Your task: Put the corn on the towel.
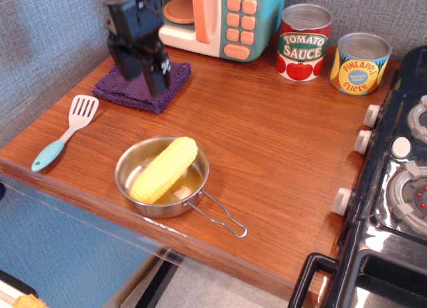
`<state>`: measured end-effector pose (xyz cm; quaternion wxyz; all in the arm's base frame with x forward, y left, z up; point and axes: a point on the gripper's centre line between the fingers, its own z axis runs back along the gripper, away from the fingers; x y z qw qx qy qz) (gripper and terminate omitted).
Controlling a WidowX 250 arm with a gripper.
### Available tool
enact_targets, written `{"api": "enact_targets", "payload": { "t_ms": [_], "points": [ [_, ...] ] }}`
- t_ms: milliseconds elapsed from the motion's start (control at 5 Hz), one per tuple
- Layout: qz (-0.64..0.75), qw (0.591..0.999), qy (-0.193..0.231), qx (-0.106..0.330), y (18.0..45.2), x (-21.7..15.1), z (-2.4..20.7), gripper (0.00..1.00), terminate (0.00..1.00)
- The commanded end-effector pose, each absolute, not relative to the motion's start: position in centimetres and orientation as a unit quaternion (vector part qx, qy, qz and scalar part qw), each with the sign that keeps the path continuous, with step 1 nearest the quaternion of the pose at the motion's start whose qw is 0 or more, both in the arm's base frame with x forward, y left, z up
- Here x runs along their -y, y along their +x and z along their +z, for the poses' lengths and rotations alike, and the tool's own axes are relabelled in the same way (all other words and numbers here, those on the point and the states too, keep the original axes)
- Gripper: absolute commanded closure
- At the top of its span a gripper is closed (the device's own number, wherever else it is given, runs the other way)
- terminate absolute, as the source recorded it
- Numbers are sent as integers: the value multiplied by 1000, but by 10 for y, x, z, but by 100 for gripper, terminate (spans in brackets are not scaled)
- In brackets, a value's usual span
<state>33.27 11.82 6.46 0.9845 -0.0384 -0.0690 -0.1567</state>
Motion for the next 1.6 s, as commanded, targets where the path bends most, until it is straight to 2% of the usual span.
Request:
{"api": "enact_targets", "payload": {
  "t_ms": [0, 200, 400, 600, 1000, 1400],
  "points": [
    [-199, 975, -48, 90, 275, -98, 103, 0, 0],
    [-212, 974, -28, 71, 250, -88, 97, 0, 0],
    [-221, 974, 5, 55, 247, -78, 80, 0, 0],
    [-233, 972, 8, 44, 249, -66, 63, 0, 0],
    [-245, 968, 27, 49, 253, -45, 49, 0, 0],
    [-235, 970, 49, 27, 261, -45, 32, 0, 0]
  ]
}}
